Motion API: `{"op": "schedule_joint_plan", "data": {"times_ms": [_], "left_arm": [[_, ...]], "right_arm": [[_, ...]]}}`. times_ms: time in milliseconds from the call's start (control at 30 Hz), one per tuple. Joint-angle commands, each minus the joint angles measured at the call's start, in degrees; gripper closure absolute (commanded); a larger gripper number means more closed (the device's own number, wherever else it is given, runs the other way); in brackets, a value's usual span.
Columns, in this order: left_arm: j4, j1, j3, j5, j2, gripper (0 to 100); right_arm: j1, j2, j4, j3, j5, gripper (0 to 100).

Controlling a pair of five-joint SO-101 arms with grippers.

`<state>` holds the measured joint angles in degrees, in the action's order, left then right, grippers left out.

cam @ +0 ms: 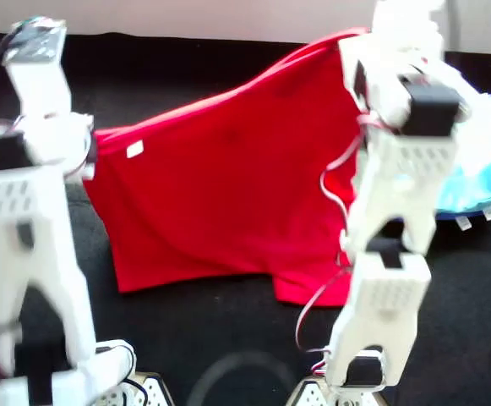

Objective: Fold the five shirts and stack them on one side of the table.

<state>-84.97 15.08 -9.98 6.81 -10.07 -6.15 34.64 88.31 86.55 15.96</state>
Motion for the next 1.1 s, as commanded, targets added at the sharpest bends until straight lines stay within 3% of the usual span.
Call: {"op": "schedule_joint_plan", "data": {"times_ms": [0,167,400,667,1067], "left_arm": [[3.34,-2.42,-13.23,0.44,13.76,99],[1.85,-1.89,-38.81,0.44,33.71,99],[-8.35,-1.27,-66.68,0.44,53.93,99],[-10.99,-1.63,-71.87,0.44,67.12,99],[-11.08,-1.63,-71.43,0.44,69.58,99]], "right_arm": [[-0.31,7.69,-9.63,0.04,0.18,99.2],[-0.31,12.88,-21.58,-0.31,0.18,99.2],[-0.13,13.67,-28.97,-1.63,0.18,99.2],[-0.84,21.14,-29.85,-11.91,0.00,99.2],[-0.75,30.46,-26.33,-11.47,0.00,99.2]]}}
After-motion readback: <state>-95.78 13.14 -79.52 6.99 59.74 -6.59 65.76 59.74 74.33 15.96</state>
